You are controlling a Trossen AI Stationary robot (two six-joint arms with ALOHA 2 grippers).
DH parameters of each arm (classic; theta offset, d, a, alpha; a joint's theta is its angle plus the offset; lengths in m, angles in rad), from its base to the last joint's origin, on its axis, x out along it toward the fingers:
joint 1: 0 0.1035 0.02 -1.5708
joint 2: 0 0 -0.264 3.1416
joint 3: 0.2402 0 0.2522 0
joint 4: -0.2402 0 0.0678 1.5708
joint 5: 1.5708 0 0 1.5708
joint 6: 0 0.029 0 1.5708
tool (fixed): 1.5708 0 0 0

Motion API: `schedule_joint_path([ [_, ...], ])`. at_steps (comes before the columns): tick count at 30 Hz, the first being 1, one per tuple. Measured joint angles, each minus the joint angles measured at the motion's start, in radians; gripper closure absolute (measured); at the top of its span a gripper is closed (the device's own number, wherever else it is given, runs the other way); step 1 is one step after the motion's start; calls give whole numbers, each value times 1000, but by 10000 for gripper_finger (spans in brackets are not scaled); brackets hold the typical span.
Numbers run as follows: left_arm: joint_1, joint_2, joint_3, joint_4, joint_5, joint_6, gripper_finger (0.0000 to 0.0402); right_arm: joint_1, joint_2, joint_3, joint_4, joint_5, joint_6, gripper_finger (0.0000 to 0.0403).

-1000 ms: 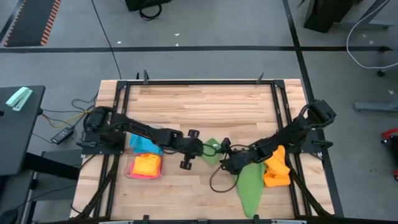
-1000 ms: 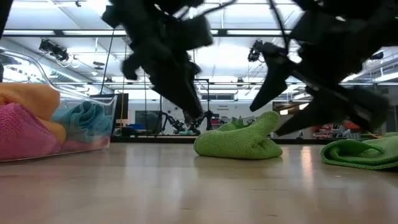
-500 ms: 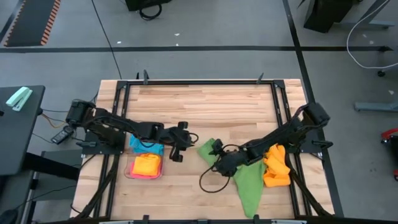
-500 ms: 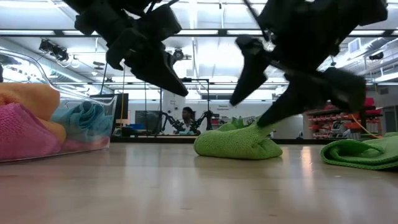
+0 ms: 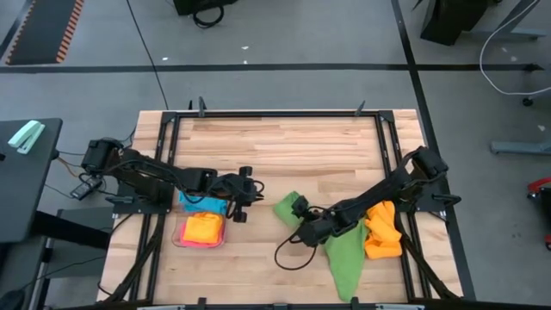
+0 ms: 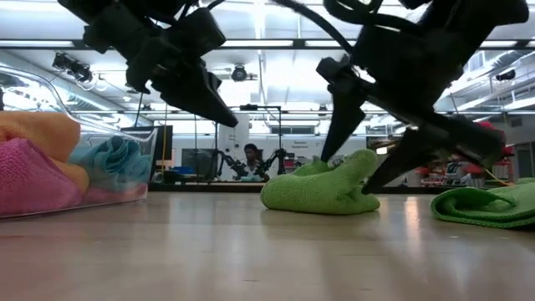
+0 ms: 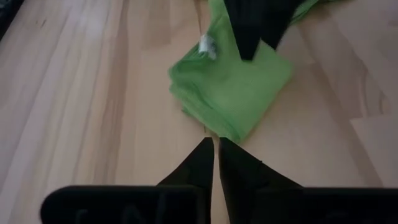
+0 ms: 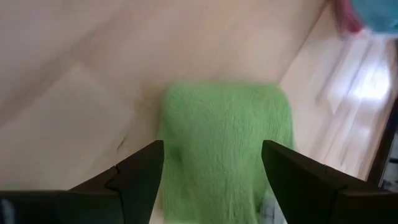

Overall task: Fold microfiber towels
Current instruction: Put the left green microfiber cloth into the transparent bin

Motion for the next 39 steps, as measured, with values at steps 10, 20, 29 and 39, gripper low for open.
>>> schedule_joint_path([
  [10, 1, 0, 2, 15, -4, 0, 366, -7, 10, -56, 12, -6, -36, 123],
  [20, 1, 2, 3, 26, -4, -1, 376, -36, 8, -89, 93, 21, -94, 143],
  [29, -1, 2, 3, 30, -3, -57, 367, -101, 9, -89, 97, -61, -105, 199],
  [39, -48, 2, 3, 31, -3, 9, 368, -121, 9, -89, 144, -90, -94, 348],
])
